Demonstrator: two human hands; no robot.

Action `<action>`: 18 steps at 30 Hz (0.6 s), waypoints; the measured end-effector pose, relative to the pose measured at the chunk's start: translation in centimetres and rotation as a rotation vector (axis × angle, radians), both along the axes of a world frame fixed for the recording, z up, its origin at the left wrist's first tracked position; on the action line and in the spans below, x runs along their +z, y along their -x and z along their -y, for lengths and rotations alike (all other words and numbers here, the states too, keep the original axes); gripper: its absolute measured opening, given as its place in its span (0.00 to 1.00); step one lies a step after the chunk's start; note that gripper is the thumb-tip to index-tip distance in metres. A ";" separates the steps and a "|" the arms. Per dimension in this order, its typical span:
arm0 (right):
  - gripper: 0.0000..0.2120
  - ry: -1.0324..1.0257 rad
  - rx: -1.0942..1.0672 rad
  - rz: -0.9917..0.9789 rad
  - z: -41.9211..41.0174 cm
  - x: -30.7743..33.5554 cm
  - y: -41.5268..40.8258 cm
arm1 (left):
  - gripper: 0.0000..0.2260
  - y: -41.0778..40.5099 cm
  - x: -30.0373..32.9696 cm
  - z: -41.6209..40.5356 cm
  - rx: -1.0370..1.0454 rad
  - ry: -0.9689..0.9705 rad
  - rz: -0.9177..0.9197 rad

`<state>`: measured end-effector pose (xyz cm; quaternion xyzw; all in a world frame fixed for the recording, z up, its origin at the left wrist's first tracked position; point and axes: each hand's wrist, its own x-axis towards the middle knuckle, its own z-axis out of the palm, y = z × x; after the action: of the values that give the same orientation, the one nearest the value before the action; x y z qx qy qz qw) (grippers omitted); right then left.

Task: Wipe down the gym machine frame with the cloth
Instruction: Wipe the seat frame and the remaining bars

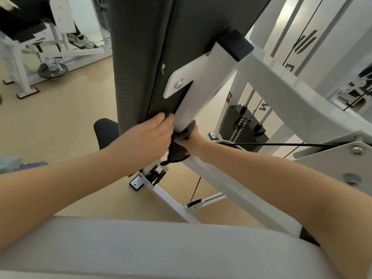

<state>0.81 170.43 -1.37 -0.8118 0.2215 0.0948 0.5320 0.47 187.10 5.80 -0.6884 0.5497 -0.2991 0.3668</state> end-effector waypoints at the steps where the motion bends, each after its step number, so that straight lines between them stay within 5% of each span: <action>1: 0.34 0.009 -0.005 0.023 0.5 0.2 0.5 | 0.17 0.0 0.1 0.1 -0.008 -0.020 -0.033; 8: 0.20 0.078 0.078 0.156 1.6 5.5 6.5 | 0.14 0.2 -0.8 1.2 -0.002 -0.160 -0.421; 11: 0.14 0.151 0.108 0.206 1.2 9.1 9.7 | 0.12 0.5 -0.3 2.4 0.027 -0.076 -0.615; 18: 0.04 0.084 -0.417 0.468 1.7 17.0 19.8 | 0.07 4.5 2.5 4.8 -0.099 0.195 -1.155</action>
<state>-19.03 168.72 15.66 -0.7699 0.2585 -0.2152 0.5423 -4.00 182.33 8.26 -0.7439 0.6620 0.0584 -0.0712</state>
